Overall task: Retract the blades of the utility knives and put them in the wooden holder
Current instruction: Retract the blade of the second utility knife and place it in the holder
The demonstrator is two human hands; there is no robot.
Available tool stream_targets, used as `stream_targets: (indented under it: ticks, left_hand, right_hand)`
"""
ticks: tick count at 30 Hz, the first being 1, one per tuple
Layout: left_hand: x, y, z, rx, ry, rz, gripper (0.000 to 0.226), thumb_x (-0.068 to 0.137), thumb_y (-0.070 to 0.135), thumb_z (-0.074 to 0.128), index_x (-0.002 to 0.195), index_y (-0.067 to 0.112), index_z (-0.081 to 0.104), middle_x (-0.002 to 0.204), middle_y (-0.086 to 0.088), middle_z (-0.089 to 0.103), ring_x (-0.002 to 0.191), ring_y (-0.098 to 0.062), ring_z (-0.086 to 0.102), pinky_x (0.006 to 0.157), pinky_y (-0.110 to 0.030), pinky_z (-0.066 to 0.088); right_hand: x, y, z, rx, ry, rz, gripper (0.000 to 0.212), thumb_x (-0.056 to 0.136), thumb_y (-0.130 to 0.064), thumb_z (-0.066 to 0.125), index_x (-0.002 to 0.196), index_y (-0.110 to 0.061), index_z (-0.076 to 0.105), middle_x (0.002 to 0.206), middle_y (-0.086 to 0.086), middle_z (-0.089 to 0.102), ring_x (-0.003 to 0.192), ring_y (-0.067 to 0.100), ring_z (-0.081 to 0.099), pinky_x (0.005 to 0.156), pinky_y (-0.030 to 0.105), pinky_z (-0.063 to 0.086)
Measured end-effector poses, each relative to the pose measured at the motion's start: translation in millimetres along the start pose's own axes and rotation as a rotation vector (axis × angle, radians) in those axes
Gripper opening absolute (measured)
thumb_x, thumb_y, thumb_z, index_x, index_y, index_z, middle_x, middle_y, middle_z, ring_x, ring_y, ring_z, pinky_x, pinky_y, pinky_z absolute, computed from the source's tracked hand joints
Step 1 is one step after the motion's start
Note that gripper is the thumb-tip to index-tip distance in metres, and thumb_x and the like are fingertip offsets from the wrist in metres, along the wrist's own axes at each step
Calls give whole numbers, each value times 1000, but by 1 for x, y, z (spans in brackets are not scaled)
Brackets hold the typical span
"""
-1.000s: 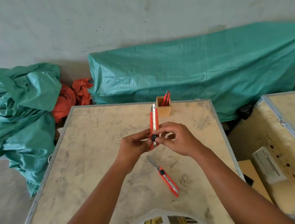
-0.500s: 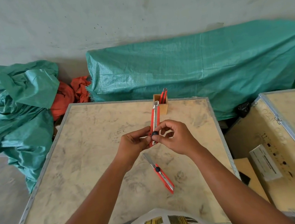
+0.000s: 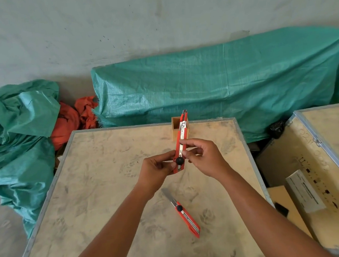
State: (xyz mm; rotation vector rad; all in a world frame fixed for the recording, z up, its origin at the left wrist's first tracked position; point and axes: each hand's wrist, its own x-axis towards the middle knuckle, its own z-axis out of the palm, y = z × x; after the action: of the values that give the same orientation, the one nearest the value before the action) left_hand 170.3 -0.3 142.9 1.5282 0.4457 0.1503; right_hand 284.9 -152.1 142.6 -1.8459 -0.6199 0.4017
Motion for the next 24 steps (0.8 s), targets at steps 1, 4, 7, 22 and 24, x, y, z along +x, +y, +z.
stream_targets:
  ticks: [1,4,7,22,24]
  left_hand:
    - [9,1,0,30,6,0,40,88,-11,61,116,15,73,108,-2,77,91,-22,76,86,-35,61]
    - [38,4,2,109,18,2,38,89,-7,63,116,17,73,107,-1,77,90,-20,76,87,-36,60]
    - [74,10,6,145,23,20,38,89,-9,61,117,14,73,108,-3,77,90,-20,76,85,-33,61]
    - [237,-16,14,533,26,-135,83,81,13,78,151,20,34,151,-3,46,139,-23,42,107,-30,36]
    - [248,-23,16,564,-8,-163,90,82,12,77,154,16,24,153,-6,43,141,-25,39,102,-25,34]
  right_hand:
    - [8,1,-2,-7,4,6,38,91,-10,73,124,-28,71,122,-4,72,87,11,75,81,32,64]
    - [36,6,-9,-16,23,21,42,89,-6,74,126,-27,71,120,-3,72,78,11,75,79,31,64]
    - [67,10,-18,7,63,24,44,87,-2,75,124,-26,71,119,1,73,79,15,76,78,33,64]
    - [197,86,-15,-130,353,9,39,84,-1,75,117,-20,77,116,-3,76,83,-9,67,84,17,58]
    - [205,95,-9,-169,371,21,38,84,0,74,117,-19,77,117,-1,76,87,-5,66,79,4,50]
